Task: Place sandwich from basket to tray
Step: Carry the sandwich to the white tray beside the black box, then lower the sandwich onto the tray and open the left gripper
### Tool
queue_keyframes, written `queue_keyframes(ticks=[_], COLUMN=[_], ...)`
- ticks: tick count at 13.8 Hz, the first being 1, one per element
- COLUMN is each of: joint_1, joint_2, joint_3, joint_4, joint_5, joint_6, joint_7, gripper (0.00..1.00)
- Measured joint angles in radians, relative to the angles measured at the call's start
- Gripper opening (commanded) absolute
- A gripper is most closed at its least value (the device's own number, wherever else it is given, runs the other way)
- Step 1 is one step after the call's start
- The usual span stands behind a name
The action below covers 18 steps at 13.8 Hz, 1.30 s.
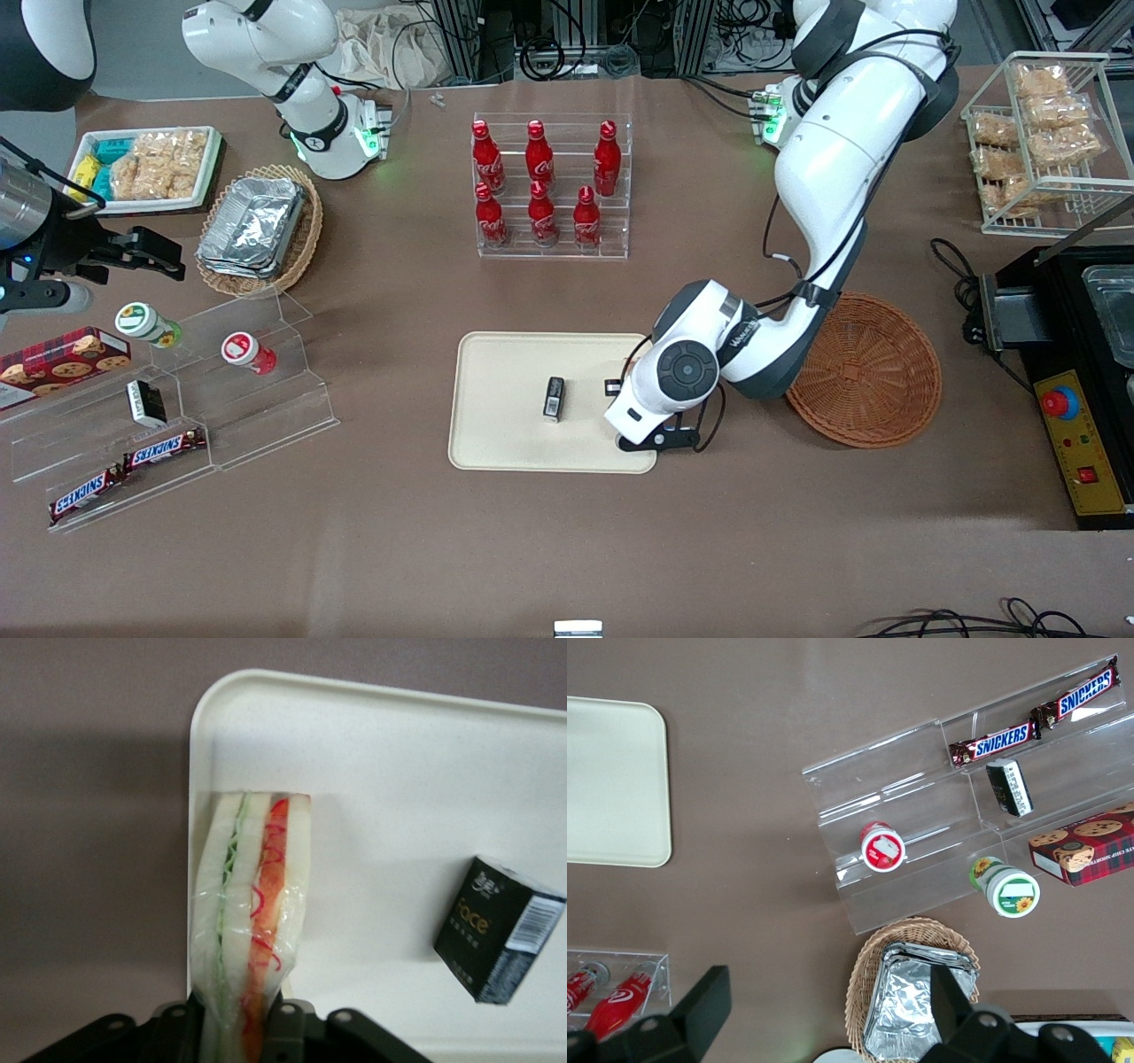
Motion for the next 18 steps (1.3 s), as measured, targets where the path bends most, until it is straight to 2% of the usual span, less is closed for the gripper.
queue_keyframes(ticks=[2, 5, 8, 12, 16, 18], joint_1=[-0.001, 0.000, 0.011, 0.086, 0.223, 0.322], joint_2=[0.007, 0.003, -0.060, -0.274, -0.530, -0.631], joint_3=[0.000, 0.000, 0.002, 0.006, 0.009, 0.012], joint_4=[-0.005, -0.003, 0.007, -0.012, -0.185, -0.259], joint_5=[0.030, 0.036, 0.037, 0.041, 0.039, -0.005], joint_6=[0.017, 0.020, -0.031, -0.208, -0.231, -0.236], joint_7=[0.000, 0.000, -0.002, 0.000, 0.053, 0.123], gripper=[1.00, 1.00, 1.00, 1.00, 1.00, 1.00])
